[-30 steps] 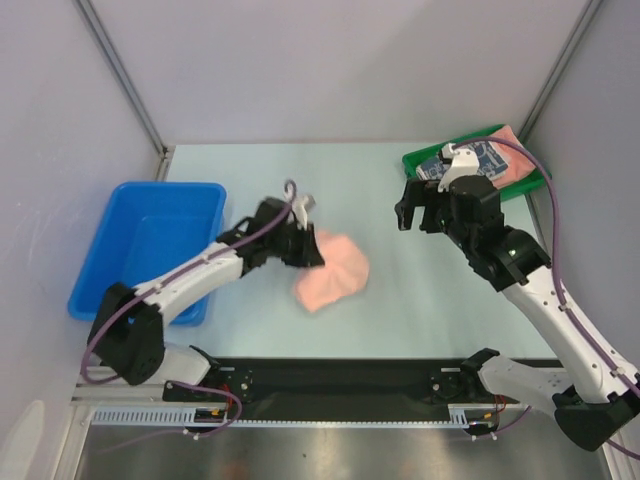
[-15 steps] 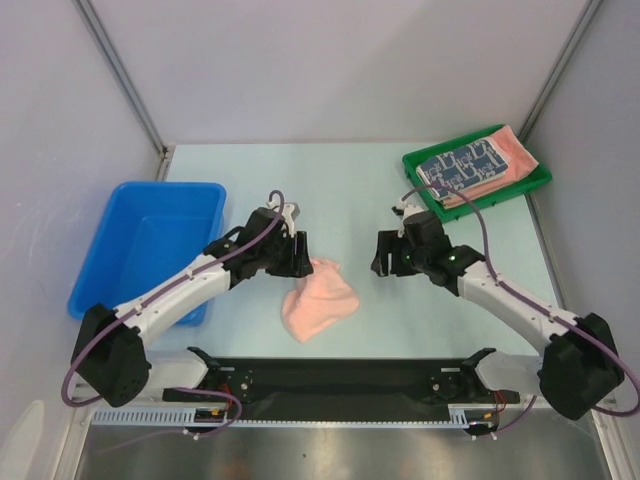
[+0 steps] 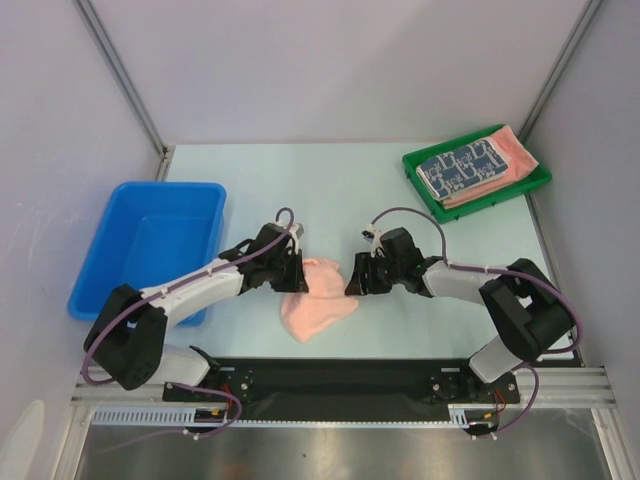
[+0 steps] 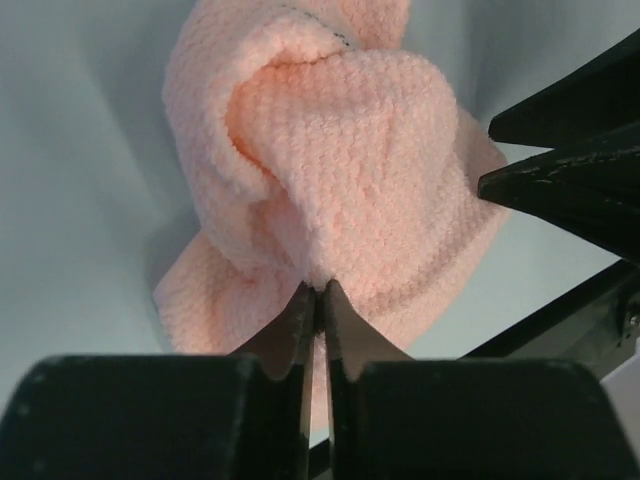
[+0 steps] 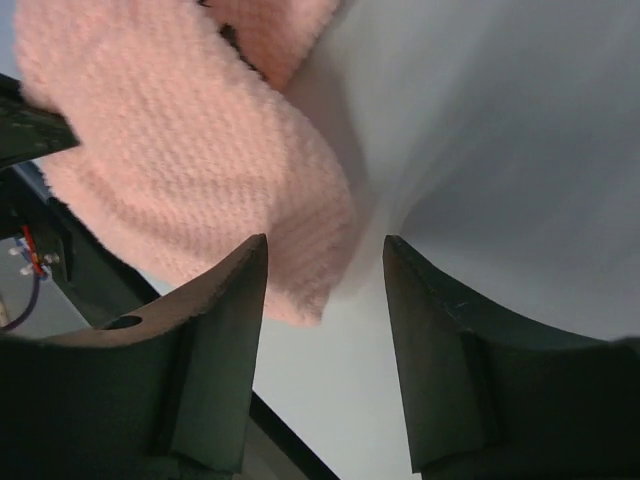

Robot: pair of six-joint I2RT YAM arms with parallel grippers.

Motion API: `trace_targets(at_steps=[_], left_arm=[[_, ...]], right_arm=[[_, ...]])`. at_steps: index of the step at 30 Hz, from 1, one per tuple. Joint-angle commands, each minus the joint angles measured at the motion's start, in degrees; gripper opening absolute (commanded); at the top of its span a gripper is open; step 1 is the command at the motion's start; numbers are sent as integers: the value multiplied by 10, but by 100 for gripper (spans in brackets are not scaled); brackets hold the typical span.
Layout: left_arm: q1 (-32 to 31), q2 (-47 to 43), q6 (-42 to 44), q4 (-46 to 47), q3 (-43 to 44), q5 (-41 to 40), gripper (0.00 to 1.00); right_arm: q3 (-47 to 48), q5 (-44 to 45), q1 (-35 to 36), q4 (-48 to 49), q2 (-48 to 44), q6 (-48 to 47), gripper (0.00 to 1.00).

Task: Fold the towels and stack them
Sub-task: Flatten out the crumpled towel

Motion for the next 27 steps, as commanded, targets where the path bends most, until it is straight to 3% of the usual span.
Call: trace_targets(at_steps=[1,4,5,7,11,12,15,18,21,22,24,25,27], left_arm=[[3,21,-5,28,33,9,6],[4,51,9,9,86,-3,0],[5,62,14,6,121,0,0],[7,101,23,-12,192,19,0],[6,144,27,-63,332,34,0],[6,145,25,-77,350,30,0],[6,139,21,-98,379,-10,0],[7,124,10,-79,319,-25,1],[7,113,-7,-36,209,-36,23],[7,114,-8,-32,165,-37,34],[7,112,-8,-31,131,-52,37],[10,108,-7,-30,117,-67,39],[14,94,-5,-28,91,-82,42]], right_arm=[[0,-31,0,81,4,36,50],[29,-18,-8,65,17,43,25],[40,-21,-22,51,15,44,11],[74,-32,-39,36,-7,38,0],[186,57,-65,-151,-95,-32,0],[212,102,-63,-183,-127,-61,0],[264,125,-58,-261,-170,-80,0],[242,105,-26,-275,-202,-75,0],[154,109,48,-226,-215,-48,8],[130,115,81,-194,-216,-37,17],[68,116,103,-168,-206,-12,23],[57,109,111,-158,-198,-6,34],[52,115,121,-171,-185,-8,44]])
